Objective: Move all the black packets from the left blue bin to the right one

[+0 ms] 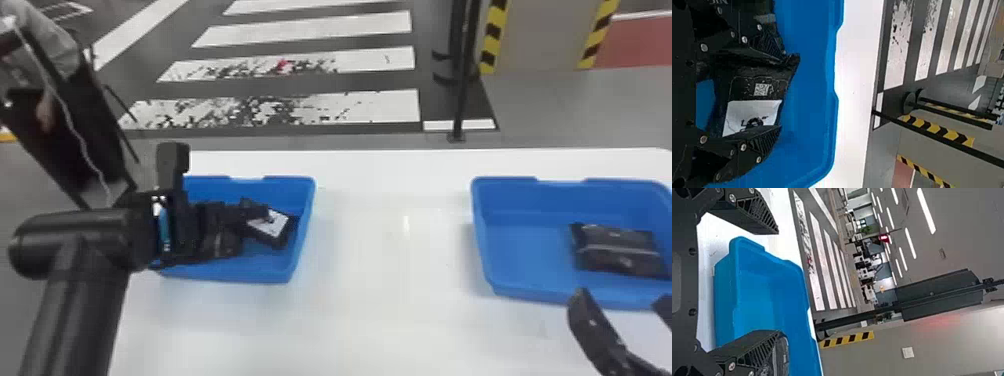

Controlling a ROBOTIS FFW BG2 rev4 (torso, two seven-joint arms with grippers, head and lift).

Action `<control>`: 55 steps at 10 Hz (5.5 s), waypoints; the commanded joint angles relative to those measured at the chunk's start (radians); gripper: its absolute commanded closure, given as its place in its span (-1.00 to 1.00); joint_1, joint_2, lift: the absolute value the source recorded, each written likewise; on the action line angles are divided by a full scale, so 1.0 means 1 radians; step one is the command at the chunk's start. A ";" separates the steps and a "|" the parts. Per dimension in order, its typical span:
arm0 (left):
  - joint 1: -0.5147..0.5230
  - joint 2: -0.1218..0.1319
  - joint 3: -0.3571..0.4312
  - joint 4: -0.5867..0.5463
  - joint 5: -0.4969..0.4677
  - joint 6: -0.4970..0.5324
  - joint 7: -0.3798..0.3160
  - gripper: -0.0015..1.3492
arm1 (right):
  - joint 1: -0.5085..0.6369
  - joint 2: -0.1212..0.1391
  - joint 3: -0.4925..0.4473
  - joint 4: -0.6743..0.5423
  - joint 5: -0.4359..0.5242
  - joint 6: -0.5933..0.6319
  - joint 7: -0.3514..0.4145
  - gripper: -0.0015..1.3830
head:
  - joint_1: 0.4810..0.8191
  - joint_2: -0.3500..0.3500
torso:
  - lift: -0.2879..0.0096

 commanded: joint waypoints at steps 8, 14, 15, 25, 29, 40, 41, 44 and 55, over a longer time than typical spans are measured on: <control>0.196 0.008 0.092 -0.431 0.000 0.099 -0.066 0.71 | -0.008 0.002 0.005 0.000 -0.031 0.016 0.015 -0.81 | 0.27 0.42 | -0.31; 0.424 -0.055 0.082 -0.704 0.262 -0.058 -0.069 0.71 | -0.101 0.002 0.042 0.008 -0.187 0.109 0.196 -0.81 | 0.27 0.31 | -0.31; 0.426 -0.060 0.054 -0.699 0.285 -0.073 -0.069 0.71 | -0.126 0.002 0.052 0.030 -0.219 0.119 0.224 -0.80 | 0.27 0.27 | -0.31; 0.345 -0.065 -0.199 -0.620 0.443 -0.124 -0.073 0.71 | -0.290 -0.040 0.164 0.187 -0.418 0.224 0.330 -0.32 | 0.27 0.00 | -0.31; 0.353 -0.068 -0.193 -0.615 0.445 -0.129 -0.072 0.71 | -0.300 -0.043 0.184 0.231 -0.474 0.205 0.344 0.86 | 0.27 0.03 | -0.31; 0.566 -0.108 0.016 -0.640 0.573 -0.222 -0.044 -0.79 | -0.531 -0.089 -0.071 0.521 -0.294 0.124 0.304 0.85 | 0.27 -0.16 | -0.31; 0.571 -0.111 0.020 -0.640 0.569 -0.220 -0.044 -0.79 | -0.563 -0.098 -0.091 0.562 -0.257 0.124 0.293 0.85 | 0.27 -0.23 | -0.31; 0.581 -0.120 0.078 -0.640 0.527 -0.215 -0.043 -0.79 | -0.587 -0.098 -0.115 0.597 -0.249 0.121 0.281 -0.38 | 0.27 -0.35 | -0.31; 0.466 -0.117 0.307 -0.544 0.244 -0.073 0.052 -0.79 | -0.020 0.002 0.012 -0.005 -0.005 -0.056 0.080 -0.82 | 0.27 0.41 | -0.31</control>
